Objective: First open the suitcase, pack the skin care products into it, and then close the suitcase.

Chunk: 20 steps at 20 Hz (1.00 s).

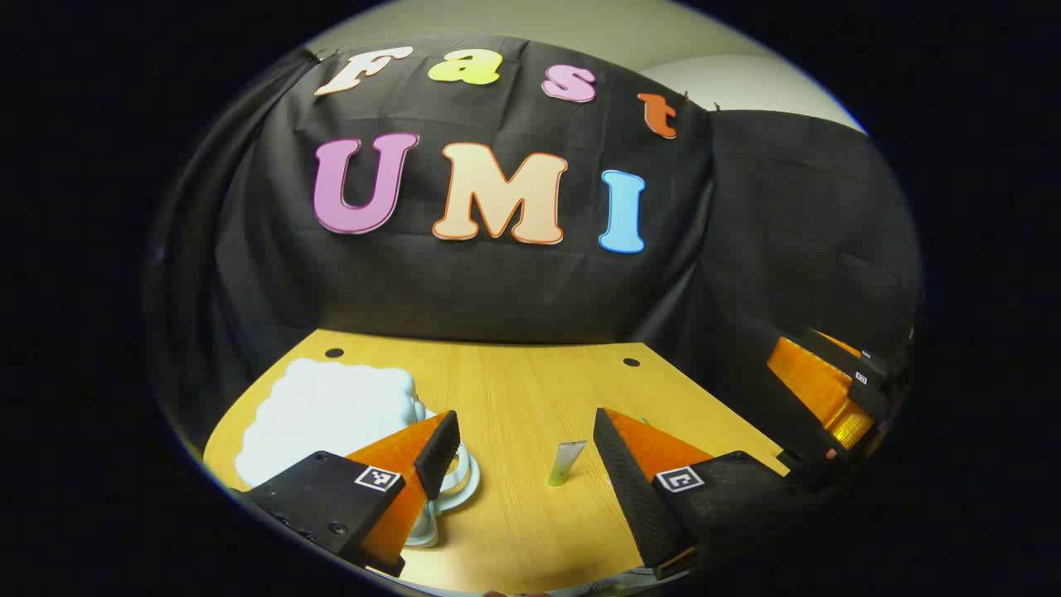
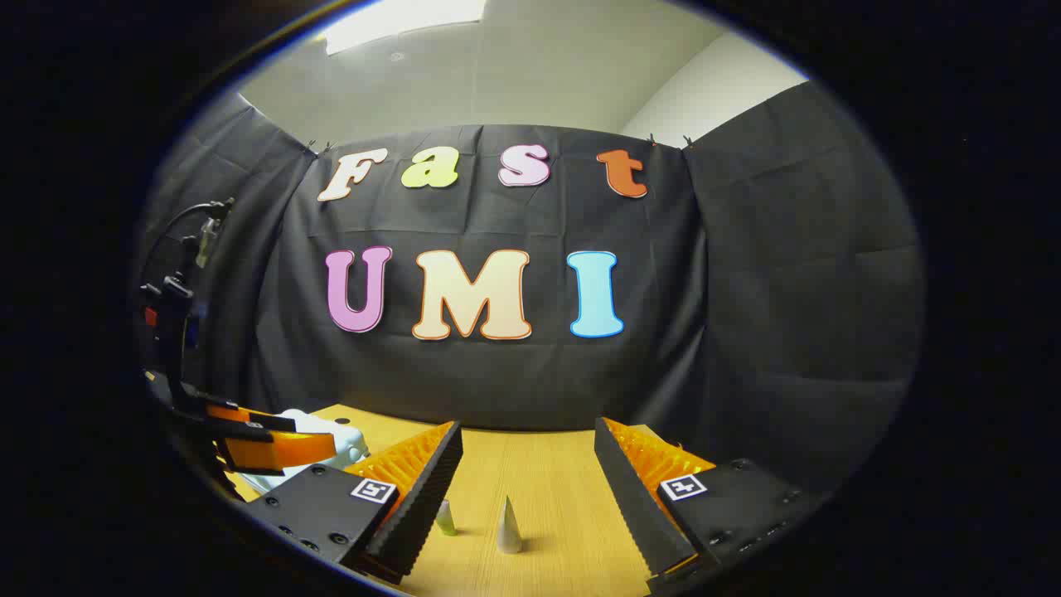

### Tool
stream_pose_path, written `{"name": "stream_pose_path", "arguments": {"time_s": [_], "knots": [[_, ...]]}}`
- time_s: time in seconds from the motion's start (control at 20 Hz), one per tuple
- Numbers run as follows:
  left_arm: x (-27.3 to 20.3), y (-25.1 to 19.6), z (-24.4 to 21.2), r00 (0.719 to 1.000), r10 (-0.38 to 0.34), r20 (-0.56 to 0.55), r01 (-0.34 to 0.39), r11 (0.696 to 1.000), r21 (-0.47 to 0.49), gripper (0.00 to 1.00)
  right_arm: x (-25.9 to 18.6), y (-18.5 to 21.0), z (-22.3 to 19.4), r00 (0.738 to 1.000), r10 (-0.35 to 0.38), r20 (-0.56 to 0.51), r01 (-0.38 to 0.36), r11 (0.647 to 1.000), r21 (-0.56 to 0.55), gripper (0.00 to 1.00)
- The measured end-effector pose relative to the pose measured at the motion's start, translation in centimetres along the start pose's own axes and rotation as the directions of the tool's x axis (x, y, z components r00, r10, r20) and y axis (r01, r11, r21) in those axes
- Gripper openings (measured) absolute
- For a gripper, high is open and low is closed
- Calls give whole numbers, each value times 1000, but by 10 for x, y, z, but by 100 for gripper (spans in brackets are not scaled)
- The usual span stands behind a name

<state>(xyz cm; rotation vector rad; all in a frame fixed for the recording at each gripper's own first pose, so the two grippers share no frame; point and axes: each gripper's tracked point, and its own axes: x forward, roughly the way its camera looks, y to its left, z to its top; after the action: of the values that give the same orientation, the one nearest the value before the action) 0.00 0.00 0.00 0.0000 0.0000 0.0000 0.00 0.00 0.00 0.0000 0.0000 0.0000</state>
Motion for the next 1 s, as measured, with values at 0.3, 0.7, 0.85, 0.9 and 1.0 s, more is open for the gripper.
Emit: {"name": "stream_pose_path", "arguments": {"time_s": [0.3,0.7,0.85,0.9,1.0], "knots": [[18,28,-30,984,48,-169,-53,998,-23,96,5,14,-7,1000,12,-3,-12,999,31,99],[49,65,-37,934,62,-351,-89,994,-60,96,11,24,-23,999,21,-44,-19,998,56,99],[65,73,-41,895,53,-442,-93,993,-69,96,10,25,-27,998,24,-55,-21,998,60,99],[72,72,-43,880,35,-473,-84,993,-84,96,9,24,-29,998,21,-60,-18,998,59,99],[83,74,-50,842,18,-539,-79,993,-91,96,7,22,-33,997,16,-73,-11,998,60,99]]}}
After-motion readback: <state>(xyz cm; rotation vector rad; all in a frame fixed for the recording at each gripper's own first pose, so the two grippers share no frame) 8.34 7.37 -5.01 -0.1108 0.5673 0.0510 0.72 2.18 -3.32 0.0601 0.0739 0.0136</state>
